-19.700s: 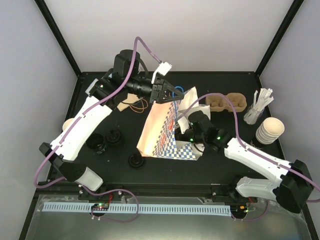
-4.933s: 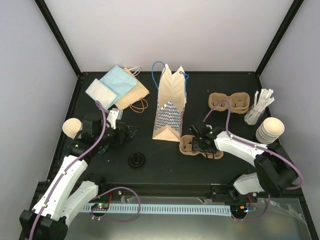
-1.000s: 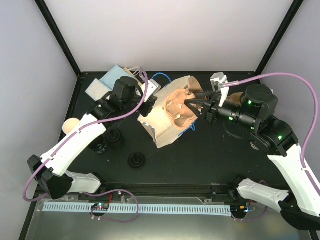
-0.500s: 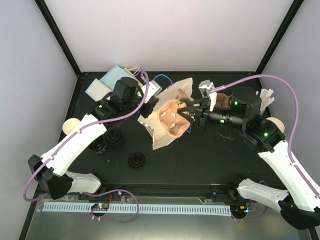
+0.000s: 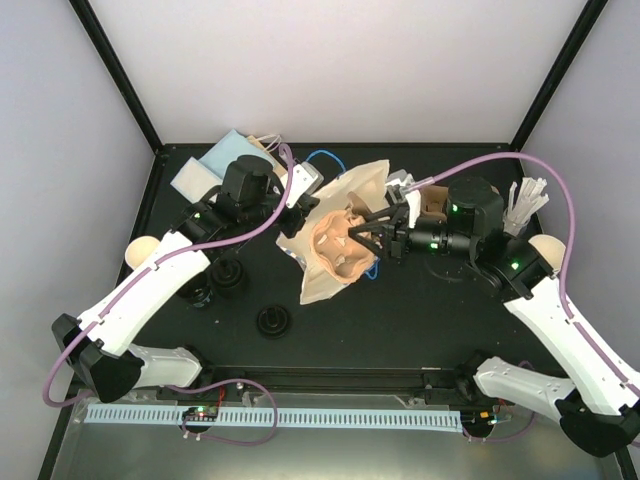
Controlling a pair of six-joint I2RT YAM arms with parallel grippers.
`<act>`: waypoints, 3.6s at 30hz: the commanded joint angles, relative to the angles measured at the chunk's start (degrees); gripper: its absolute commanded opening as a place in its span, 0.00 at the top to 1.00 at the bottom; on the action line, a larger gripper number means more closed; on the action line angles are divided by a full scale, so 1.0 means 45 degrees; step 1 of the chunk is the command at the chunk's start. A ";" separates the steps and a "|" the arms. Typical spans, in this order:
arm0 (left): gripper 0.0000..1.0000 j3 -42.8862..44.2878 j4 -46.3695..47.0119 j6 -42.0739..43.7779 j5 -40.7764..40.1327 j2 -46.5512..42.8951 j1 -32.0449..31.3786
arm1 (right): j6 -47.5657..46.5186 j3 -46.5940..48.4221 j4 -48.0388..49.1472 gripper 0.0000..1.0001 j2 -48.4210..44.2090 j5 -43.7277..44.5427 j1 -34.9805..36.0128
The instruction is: Pack the takeout coffee
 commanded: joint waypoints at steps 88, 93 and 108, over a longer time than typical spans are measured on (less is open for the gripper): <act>0.98 0.1581 -0.0789 -0.0659 -0.0713 0.0884 -0.2468 | 0.0708 0.0399 -0.3646 0.62 0.4076 1.1260 0.2904; 0.98 0.1617 -0.0604 -0.0762 -0.0284 0.0765 -0.2464 | 0.0036 -0.1277 -0.1645 0.62 0.3819 1.1387 0.2932; 0.98 0.1410 -0.0398 -0.0752 0.0107 0.0694 -0.2595 | -0.1018 -0.5554 0.2925 0.63 0.2778 1.2121 0.3279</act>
